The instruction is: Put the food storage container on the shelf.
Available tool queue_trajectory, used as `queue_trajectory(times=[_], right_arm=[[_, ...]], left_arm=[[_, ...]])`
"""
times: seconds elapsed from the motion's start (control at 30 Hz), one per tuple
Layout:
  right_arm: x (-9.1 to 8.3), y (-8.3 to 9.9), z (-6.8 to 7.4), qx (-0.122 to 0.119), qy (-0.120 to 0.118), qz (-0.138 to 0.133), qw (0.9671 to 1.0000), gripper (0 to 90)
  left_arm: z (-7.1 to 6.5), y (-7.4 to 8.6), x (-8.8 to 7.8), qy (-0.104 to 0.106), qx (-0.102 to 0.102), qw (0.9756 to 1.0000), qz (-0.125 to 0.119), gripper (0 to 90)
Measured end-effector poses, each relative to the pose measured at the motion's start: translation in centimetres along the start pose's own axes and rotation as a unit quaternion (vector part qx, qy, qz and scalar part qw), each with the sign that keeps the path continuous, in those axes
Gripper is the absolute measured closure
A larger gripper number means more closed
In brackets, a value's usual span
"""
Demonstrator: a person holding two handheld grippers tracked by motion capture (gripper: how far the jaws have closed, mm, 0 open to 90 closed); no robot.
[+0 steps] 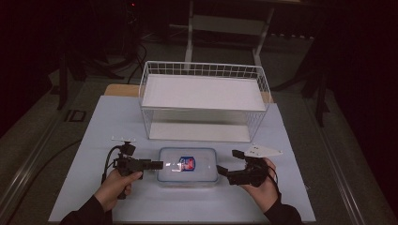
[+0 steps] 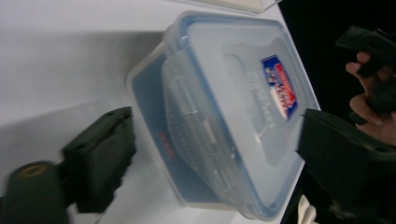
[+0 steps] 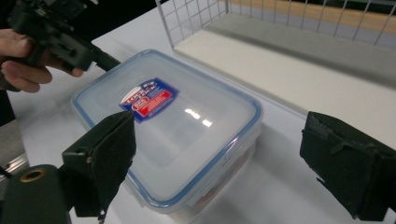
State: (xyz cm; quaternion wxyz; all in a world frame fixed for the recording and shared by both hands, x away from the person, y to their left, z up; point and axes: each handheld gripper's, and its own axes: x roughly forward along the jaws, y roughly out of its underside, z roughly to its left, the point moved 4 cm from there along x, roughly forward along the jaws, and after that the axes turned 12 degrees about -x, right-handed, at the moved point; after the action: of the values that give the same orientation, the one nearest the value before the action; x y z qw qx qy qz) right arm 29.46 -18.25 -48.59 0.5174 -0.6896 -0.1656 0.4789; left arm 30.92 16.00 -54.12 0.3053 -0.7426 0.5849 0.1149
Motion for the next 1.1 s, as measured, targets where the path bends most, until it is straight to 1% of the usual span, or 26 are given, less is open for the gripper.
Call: queue_trajectory(times=[0.03,0.07,0.1,0.13,0.2,0.27,0.3,0.33,0.37,0.4,0.43,0.47,0.5,0.53,0.6,0.67,0.73,0.77,0.8,0.83,0.9,0.93,0.97,1.0,1.07,1.1], right_arm=[[0.0,0.0,0.0,0.000,0.000,0.000,1.0000,10.5],[0.1,0.1,0.1,-0.001,-0.003,0.003,1.0000,12.8],[0.1,0.1,0.1,-0.001,-0.003,0.003,1.0000,12.8],[0.2,0.2,0.2,0.000,-0.003,0.004,1.0000,13.2],[0.2,0.3,0.2,0.000,-0.006,0.007,1.0000,13.2],[0.3,0.4,0.2,0.002,-0.009,0.011,0.9999,13.9],[0.3,0.4,0.2,0.002,-0.009,0.011,0.9999,13.9],[0.3,0.4,0.2,0.001,-0.008,0.014,0.9999,14.1],[0.3,0.5,0.2,0.004,-0.010,0.017,0.9998,14.1],[0.4,0.6,0.1,0.007,-0.010,0.020,0.9997,14.3],[0.4,0.6,0.1,0.007,-0.010,0.020,0.9997,14.3],[0.7,1.0,0.0,0.022,-0.020,0.030,0.9991,14.4],[0.7,1.0,0.0,0.022,-0.020,0.030,0.9991,14.4],[0.8,1.2,-0.2,0.034,-0.025,0.034,0.9985,14.8],[1.2,1.6,-0.5,0.069,-0.043,0.043,0.9958,16.0],[1.3,1.8,-0.8,0.091,-0.053,0.043,0.9935,16.8],[1.4,2.0,-1.0,0.107,-0.062,0.046,0.9912,18.1],[1.4,2.0,-1.0,0.107,-0.062,0.046,0.9912,18.1],[1.7,2.3,-1.2,0.128,-0.075,0.053,0.9875,20.1],[1.9,2.5,-1.2,0.140,-0.082,0.054,0.9853,21.5],[2.2,2.7,-1.3,0.162,-0.093,0.056,0.9808,24.4],[2.3,2.8,-1.3,0.166,-0.097,0.060,0.9795,25.8],[2.5,3.0,-1.3,0.169,-0.096,0.064,0.9788,26.9],[2.6,3.1,-1.3,0.172,-0.098,0.066,0.9780,29.1],[2.7,3.3,-1.2,0.183,-0.106,0.071,0.9749,32.4],[2.8,3.3,-1.3,0.189,-0.108,0.072,0.9734,36.4]], left_arm=[[0.0,0.0,0.0,0.000,0.000,1.0000,0.000,14.5],[0.3,-0.1,0.2,0.006,-0.011,0.9999,0.006,15.0],[0.3,-0.1,0.2,0.006,-0.011,0.9999,0.006,15.8],[0.6,-0.3,0.4,0.015,-0.018,0.9997,0.011,17.2],[0.6,-0.3,0.5,0.013,-0.021,0.9996,0.011,18.0],[0.7,-0.4,0.7,0.026,-0.027,0.9992,0.017,26.8],[0.7,-0.4,0.8,0.030,-0.027,0.9990,0.021,26.8],[0.7,-0.4,0.9,0.031,-0.024,0.9989,0.026,33.8],[0.7,-0.4,1.2,0.038,-0.027,0.9981,0.039,36.3],[0.7,-0.4,1.1,0.042,-0.029,0.9980,0.038,40.4],[0.7,-0.4,1.1,0.042,-0.029,0.9980,0.038,41.6],[0.5,-0.5,1.0,0.038,-0.020,0.9984,0.038,43.3],[0.5,-0.5,1.0,0.038,-0.020,0.9984,0.038,44.1],[0.6,-0.5,1.0,0.040,-0.022,0.9982,0.038,44.1],[0.7,-0.5,0.9,0.048,-0.019,0.9979,0.040,45.6],[0.7,-0.4,0.7,0.056,-0.016,0.9976,0.038,47.6],[0.5,-0.2,0.6,0.060,-0.004,0.9976,0.035,49.1],[0.5,-0.2,0.6,0.060,-0.004,0.9976,0.035,50.0],[0.2,0.1,0.4,0.066,0.008,0.9973,0.031,51.2],[0.1,0.2,0.4,0.065,0.015,0.9973,0.030,51.4],[0.0,0.3,0.3,0.065,0.023,0.9972,0.028,51.8],[-0.2,0.5,0.2,0.066,0.030,0.9970,0.027,52.1],[-0.2,0.5,0.2,0.066,0.030,0.9970,0.027,52.5],[-0.3,0.6,0.1,0.066,0.035,0.9969,0.025,52.9],[-0.4,0.8,0.0,0.065,0.042,0.9967,0.023,53.1],[-0.4,0.8,0.0,0.065,0.044,0.9967,0.023,53.2]])
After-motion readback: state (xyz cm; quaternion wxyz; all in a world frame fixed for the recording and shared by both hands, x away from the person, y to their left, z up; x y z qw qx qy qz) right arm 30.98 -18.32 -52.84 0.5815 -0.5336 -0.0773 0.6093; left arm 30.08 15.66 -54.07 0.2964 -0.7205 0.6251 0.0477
